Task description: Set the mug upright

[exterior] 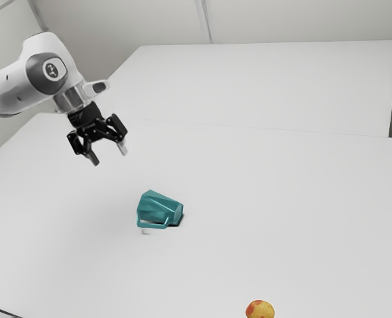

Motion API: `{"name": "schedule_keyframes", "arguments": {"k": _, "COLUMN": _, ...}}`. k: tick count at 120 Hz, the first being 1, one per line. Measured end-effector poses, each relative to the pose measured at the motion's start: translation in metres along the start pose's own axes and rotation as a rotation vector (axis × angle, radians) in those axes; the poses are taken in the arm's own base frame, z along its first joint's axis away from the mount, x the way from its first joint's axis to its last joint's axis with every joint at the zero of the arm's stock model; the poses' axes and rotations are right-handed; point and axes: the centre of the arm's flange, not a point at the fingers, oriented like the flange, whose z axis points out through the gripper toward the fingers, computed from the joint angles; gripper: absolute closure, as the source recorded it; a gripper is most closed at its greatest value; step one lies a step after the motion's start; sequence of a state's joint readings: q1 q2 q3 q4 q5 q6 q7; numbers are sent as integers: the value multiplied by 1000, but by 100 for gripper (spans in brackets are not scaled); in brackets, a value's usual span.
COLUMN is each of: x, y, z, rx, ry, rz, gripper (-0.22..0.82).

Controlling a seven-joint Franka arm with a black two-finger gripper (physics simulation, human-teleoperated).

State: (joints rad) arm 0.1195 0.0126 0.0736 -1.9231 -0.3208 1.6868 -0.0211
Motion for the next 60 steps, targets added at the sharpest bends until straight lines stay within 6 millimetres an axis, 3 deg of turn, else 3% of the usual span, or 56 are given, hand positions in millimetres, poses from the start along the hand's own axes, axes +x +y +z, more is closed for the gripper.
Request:
{"name": "schedule_keyframes", "arguments": {"k": 18, "x": 13, "y": -26, "z": 33, "rx": -105, "ry": -50, "rz": -87, "gripper": 0}}
{"name": "schedule_keyframes", "arguments": {"k": 36, "x": 30, "y": -21, "z": 71, "rx": -138, "ry": -101, "rz": -106, "gripper": 0}}
{"name": "schedule_keyframes", "arguments": {"k": 60, "x": 48, "y": -36, "z": 103, "rx": -206, "ry": -137, "rz": -167, "gripper": 0}}
